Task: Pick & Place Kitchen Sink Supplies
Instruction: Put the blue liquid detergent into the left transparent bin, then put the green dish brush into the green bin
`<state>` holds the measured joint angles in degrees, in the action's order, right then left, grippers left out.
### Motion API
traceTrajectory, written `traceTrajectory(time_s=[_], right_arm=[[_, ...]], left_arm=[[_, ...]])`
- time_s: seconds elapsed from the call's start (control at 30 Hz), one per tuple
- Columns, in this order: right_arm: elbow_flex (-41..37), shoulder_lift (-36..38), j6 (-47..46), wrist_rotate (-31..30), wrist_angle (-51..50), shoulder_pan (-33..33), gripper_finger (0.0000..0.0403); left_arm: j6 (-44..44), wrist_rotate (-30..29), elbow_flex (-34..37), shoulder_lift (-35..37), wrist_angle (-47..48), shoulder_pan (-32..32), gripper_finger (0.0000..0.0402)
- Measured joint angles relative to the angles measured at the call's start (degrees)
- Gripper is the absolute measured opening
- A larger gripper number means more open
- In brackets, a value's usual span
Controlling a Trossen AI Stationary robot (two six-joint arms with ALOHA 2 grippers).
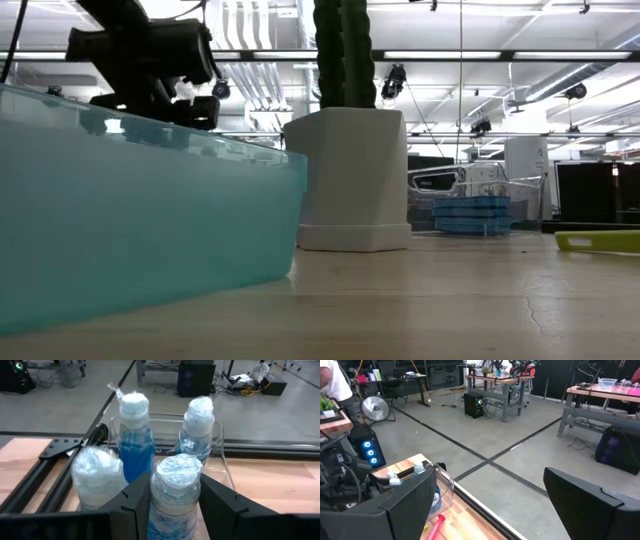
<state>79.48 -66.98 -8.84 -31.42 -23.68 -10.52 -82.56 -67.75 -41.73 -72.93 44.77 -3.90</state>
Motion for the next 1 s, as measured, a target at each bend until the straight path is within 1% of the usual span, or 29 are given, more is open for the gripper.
traceTrajectory(time_s=[0.13,0.3,0.47,0.67,0.8,0.9,1.0], right_arm=[[0.0,0.0,-0.2,0.0,0.0,0.0,0.0366],[0.0,0.0,-0.2,0.0,0.0,0.0,0.0366],[0.0,0.0,0.3,0.0,0.0,0.0,0.0366],[0.0,0.1,2.0,0.0,0.0,0.0,0.0366],[0.0,0.2,1.5,0.2,-1.2,0.1,0.0366],[0.1,0.6,0.2,1.1,-5.7,0.2,0.0366],[0.6,1.3,-4.1,4.0,-10.7,0.1,0.0366]], left_arm=[[0.1,0.0,1.7,0.0,-2.9,0.0,0.0147],[0.3,0.2,1.8,0.0,-4.7,0.0,0.0146],[3.1,1.3,0.6,0.0,-4.9,0.0,0.0155],[6.4,1.1,-1.1,0.1,-4.9,0.0,0.0174],[10.8,1.3,-3.7,0.8,-4.9,0.2,0.0178],[15.0,1.4,-6.1,1.9,-4.9,0.2,0.0178],[20.4,1.4,-8.9,3.4,-4.9,0.2,0.0179]])
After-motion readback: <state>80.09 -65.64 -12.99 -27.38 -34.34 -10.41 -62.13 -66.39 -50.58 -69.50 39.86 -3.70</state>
